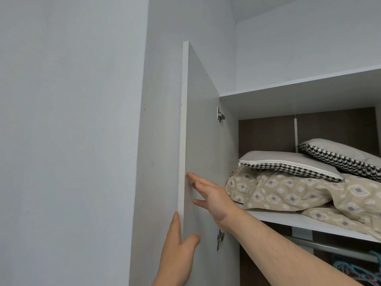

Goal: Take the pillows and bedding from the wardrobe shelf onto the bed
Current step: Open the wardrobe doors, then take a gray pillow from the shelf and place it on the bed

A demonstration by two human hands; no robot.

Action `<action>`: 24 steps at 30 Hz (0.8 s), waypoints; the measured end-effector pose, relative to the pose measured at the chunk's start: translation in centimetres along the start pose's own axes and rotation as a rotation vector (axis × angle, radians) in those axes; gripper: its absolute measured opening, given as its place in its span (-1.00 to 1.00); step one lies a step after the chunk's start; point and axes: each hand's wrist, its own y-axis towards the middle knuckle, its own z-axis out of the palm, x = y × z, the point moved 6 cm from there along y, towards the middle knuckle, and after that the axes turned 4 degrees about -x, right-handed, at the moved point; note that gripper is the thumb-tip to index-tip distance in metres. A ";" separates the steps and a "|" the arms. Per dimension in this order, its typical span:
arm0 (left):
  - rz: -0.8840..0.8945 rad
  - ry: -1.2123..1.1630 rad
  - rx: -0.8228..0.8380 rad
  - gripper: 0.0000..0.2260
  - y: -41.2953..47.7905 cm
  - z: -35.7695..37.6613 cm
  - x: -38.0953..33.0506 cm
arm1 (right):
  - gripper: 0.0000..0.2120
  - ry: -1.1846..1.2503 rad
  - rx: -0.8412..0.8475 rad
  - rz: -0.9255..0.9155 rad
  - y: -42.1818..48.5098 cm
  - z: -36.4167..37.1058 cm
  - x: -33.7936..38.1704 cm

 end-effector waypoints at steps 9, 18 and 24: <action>0.097 0.198 -0.111 -0.27 0.1 -0.4 0.8 | -0.67 -0.010 -0.030 -0.013 0.3 -1.4 -1.3; 0.241 0.306 -0.245 -0.28 -1.1 0.4 0.2 | -0.68 -0.009 -0.073 -0.009 -1.0 -6.5 -0.9; 0.460 0.238 -0.136 -0.46 -0.6 6.9 -4.4 | -0.66 -0.076 -0.203 0.006 -4.0 -14.5 -0.5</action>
